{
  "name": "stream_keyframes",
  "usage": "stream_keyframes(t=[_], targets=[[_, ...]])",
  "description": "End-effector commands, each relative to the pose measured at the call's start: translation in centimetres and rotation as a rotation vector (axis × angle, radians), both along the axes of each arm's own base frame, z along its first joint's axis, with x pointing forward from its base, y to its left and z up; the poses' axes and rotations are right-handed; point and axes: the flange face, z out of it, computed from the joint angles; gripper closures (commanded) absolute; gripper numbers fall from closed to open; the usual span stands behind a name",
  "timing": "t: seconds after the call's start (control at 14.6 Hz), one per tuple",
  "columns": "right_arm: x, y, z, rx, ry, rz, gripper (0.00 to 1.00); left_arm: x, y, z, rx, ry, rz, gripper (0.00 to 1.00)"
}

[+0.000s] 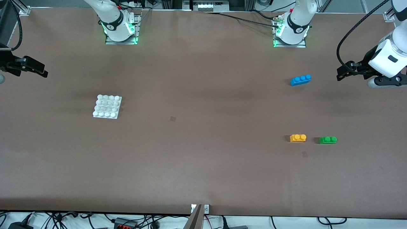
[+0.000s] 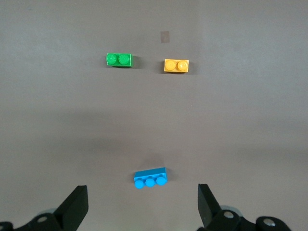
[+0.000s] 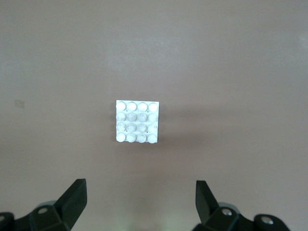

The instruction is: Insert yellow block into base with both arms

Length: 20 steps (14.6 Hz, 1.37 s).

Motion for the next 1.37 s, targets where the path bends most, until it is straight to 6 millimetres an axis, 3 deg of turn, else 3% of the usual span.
stream_keyframes(t=[0.0,0.48,0.82,0.96,1.1,1.23,1.3], targets=[[-0.2,0.0,0.6,0.0,-0.003,-0.003,0.0,0.4,0.1,0.5,-0.034,0.006,-0.009,0.0],[-0.3,-0.2,0.4,-0.025,0.008,0.001,0.0,0.4,0.2,0.5,-0.034,0.006,-0.009,0.0],[-2.1,0.1,-1.5,-0.016,0.196,0.001,0.0,0.4,0.2,0.5,-0.034,0.006,-0.009,0.0],[-3.1,0.0,-3.0,-0.008,0.317,-0.009,0.0,0.4,0.2,0.5,-0.034,0.006,-0.009,0.0],[-2.9,0.3,-4.8,-0.011,0.331,-0.022,0.0,0.4,0.2,0.6,-0.034,0.004,-0.009,0.0],[-1.5,1.0,-8.2,-0.022,0.272,-0.027,0.0,0.4,0.2,0.5,-0.034,0.006,-0.009,0.0],[-1.1,1.0,-10.9,-0.023,0.248,-0.025,0.0,0.4,0.2,0.5,-0.034,0.007,-0.009,0.0]])
